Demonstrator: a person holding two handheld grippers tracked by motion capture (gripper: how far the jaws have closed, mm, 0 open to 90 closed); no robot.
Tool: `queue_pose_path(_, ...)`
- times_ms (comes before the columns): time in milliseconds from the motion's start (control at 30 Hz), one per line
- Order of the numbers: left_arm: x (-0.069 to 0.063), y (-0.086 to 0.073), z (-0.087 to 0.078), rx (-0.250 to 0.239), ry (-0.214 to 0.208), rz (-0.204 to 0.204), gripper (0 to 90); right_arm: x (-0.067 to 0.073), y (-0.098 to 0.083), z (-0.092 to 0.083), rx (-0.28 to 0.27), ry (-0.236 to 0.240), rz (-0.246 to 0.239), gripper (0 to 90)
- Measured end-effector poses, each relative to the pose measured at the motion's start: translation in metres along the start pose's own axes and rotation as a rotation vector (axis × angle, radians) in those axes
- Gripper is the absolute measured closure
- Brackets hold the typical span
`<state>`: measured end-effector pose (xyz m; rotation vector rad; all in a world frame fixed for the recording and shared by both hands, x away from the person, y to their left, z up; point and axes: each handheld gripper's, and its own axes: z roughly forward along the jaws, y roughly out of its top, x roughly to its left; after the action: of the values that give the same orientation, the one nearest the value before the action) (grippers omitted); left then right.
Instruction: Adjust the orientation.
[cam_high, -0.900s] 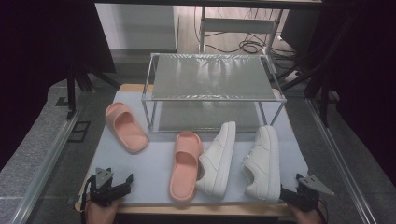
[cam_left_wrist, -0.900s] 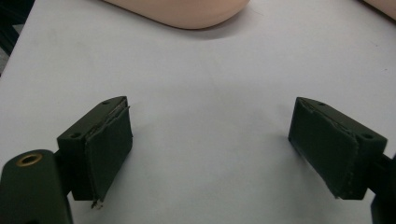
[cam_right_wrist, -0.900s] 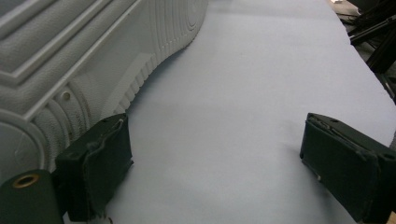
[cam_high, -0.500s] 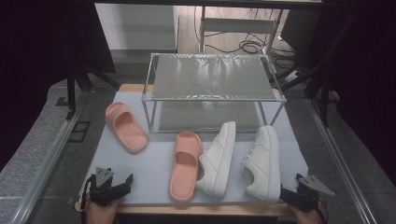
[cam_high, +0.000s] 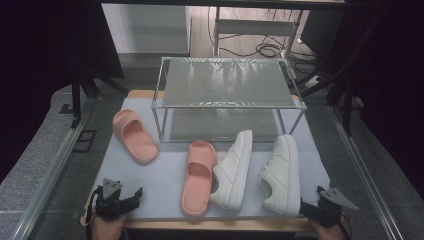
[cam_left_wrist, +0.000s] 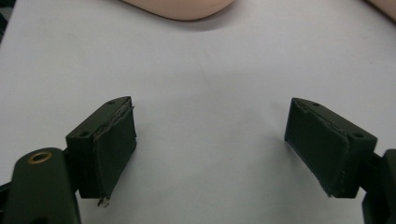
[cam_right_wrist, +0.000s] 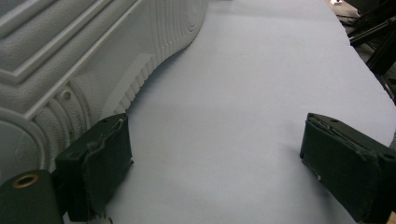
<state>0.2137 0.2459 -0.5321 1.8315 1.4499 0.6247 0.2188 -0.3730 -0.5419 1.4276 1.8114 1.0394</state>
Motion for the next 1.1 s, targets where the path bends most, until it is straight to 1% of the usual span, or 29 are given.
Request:
queue_pose_path(67, 0.001, 0.002, -0.002, -0.015, -0.018, -0.020, 16.8, 0.000, 0.000, 0.000, -0.002, 0.000, -0.001, 8.4)
queue_pose_path(233, 0.001, 0.005, -0.005, -0.031, -0.036, -0.020, 16.2, 0.000, 0.000, 0.000, -0.003, 0.000, -0.001, 8.4)
queue_pose_path(300, 0.000, 0.007, -0.005, -0.036, -0.057, -0.015, 17.3, 0.000, 0.000, 0.000, -0.004, 0.000, -0.001, 8.4)
queue_pose_path(333, 0.000, 0.007, -0.005, -0.036, -0.057, -0.015, 18.4, 0.000, 0.000, 0.000, -0.004, 0.000, -0.001, 8.4)
queue_pose_path(367, -0.001, 0.009, -0.005, -0.033, -0.071, -0.005, 20.2, 0.000, 0.000, 0.000, -0.005, 0.000, -0.001, 8.4)
queue_pose_path(400, -0.001, 0.009, -0.005, -0.033, -0.071, -0.005, 20.5, 0.000, 0.000, 0.000, -0.005, 0.000, -0.001, 8.4)
queue_pose_path(467, -0.002, 0.012, -0.004, -0.023, -0.074, 0.004, 20.5, 0.000, 0.000, 0.000, -0.005, 0.000, 0.000, 8.4)
queue_pose_path(567, -0.002, 0.015, -0.002, -0.014, -0.089, 0.000, 19.1, 0.000, -0.001, 0.000, -0.006, 0.000, 0.000, 8.4)
queue_pose_path(733, -0.002, 0.020, 0.000, -0.015, -0.090, 0.008, 17.3, 0.000, -0.001, 0.000, -0.007, 0.000, 0.000, 8.4)
queue_pose_path(767, -0.003, 0.021, 0.000, -0.017, -0.094, 0.010, 17.3, 0.000, -0.001, 0.000, -0.007, 0.000, 0.001, 8.4)
queue_pose_path(867, -0.004, 0.025, 0.000, -0.028, -0.087, 0.020, 17.4, 0.000, -0.001, 0.000, -0.008, 0.000, 0.001, 8.4)
queue_pose_path(967, -0.003, 0.030, 0.000, -0.042, -0.085, 0.017, 17.6, 0.000, -0.001, 0.000, -0.008, 0.000, 0.000, 8.4)
queue_pose_path(1100, 0.000, 0.037, 0.003, -0.042, -0.087, 0.008, 18.2, 0.000, -0.001, 0.000, -0.008, 0.000, 0.000, 8.4)
